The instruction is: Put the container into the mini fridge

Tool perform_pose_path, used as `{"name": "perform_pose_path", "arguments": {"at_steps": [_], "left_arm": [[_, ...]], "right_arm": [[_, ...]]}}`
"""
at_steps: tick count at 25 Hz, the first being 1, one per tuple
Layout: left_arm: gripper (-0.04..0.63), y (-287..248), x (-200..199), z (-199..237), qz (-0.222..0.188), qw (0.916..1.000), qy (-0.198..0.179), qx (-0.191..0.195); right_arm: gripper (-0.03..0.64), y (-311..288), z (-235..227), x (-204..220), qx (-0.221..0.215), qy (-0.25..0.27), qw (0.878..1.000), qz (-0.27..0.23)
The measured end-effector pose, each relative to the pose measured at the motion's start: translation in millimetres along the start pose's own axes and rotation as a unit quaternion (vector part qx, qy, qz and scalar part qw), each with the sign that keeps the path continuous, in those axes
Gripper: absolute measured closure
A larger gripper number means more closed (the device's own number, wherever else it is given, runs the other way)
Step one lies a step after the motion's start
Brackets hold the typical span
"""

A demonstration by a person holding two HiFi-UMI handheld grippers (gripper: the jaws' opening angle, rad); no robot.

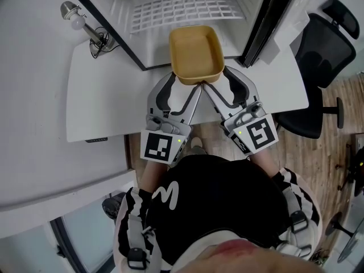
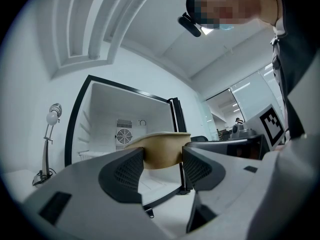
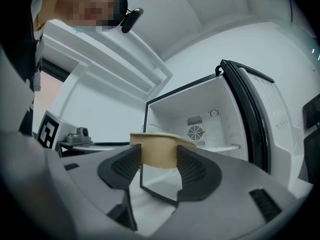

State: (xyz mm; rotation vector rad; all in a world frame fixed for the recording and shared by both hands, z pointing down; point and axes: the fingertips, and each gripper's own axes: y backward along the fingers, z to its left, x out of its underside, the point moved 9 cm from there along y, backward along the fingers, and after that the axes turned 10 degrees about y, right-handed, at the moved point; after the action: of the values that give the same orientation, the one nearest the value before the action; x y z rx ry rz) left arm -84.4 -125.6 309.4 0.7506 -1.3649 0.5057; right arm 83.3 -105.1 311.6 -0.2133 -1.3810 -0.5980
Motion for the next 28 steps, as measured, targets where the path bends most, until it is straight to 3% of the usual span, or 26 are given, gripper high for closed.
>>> {"name": "perform_pose_path", "arguments": {"at_steps": [7, 28], "left_arm": [[0.348, -14, -11, 9, -0.019, 0.9998, 0.003, 0.01], [0.348, -45, -24, 52, -0.017, 0.9994, 0.01, 0.029]], "right_arm": [[0.383, -13, -9, -7, 0.006, 0.009, 1.0, -0.008], [0.383, -56, -24, -11, 0.034, 0.009, 0.999, -0.018]]}}
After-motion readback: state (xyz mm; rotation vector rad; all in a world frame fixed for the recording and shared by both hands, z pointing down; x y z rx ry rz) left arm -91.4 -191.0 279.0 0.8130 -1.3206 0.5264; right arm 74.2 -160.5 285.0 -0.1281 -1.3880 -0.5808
